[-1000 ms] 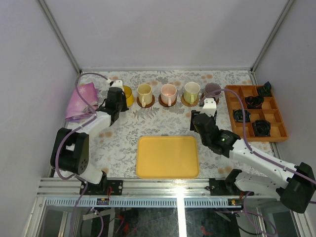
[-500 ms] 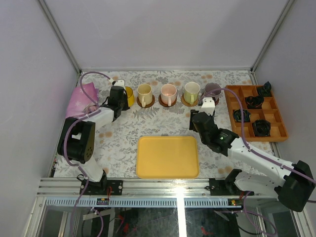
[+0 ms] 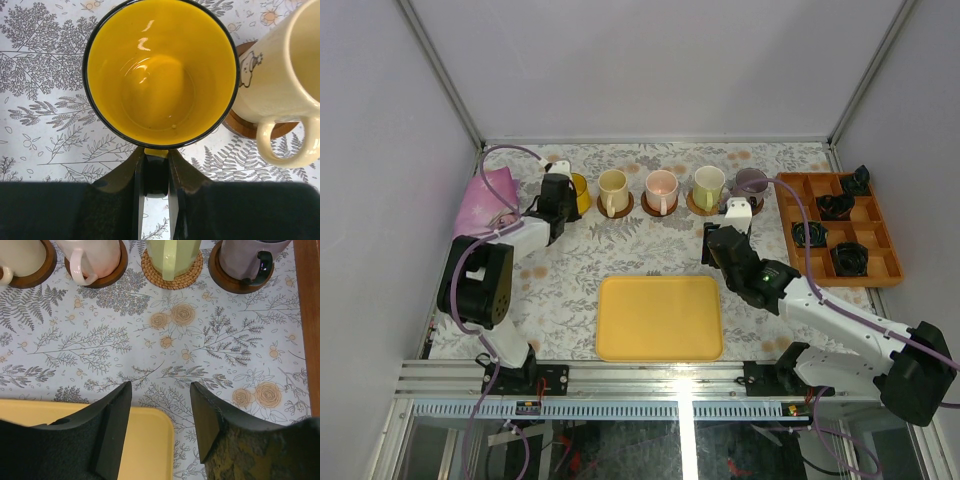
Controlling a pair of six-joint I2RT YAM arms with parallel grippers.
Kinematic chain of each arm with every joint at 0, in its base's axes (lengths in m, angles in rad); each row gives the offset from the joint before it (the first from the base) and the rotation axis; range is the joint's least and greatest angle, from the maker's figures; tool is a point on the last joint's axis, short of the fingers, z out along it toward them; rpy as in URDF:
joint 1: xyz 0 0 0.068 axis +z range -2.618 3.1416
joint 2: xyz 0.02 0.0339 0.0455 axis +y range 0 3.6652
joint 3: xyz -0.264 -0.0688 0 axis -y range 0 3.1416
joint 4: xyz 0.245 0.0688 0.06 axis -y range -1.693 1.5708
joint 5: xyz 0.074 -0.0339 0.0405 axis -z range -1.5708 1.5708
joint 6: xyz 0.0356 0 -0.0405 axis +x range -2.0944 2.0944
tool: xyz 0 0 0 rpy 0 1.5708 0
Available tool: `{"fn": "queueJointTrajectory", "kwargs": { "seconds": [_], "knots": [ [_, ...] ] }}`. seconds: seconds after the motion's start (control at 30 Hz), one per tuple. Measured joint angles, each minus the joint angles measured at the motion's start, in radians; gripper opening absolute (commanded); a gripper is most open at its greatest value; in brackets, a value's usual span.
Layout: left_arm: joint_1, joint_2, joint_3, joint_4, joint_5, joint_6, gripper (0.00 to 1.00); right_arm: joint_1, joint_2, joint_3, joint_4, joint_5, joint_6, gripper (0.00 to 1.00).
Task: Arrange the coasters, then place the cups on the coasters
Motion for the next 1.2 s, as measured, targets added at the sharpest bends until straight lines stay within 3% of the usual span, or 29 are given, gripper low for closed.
{"fn": "queueJointTrajectory", "kwargs": {
  "seconds": [1.2],
  "knots": [
    [0.020,0.056,0.002,0.052,-0.002,-0.003,0.00,-0.001,0.060,0.000,0.008,-0.079,0.013,0.52]
  ]
}}
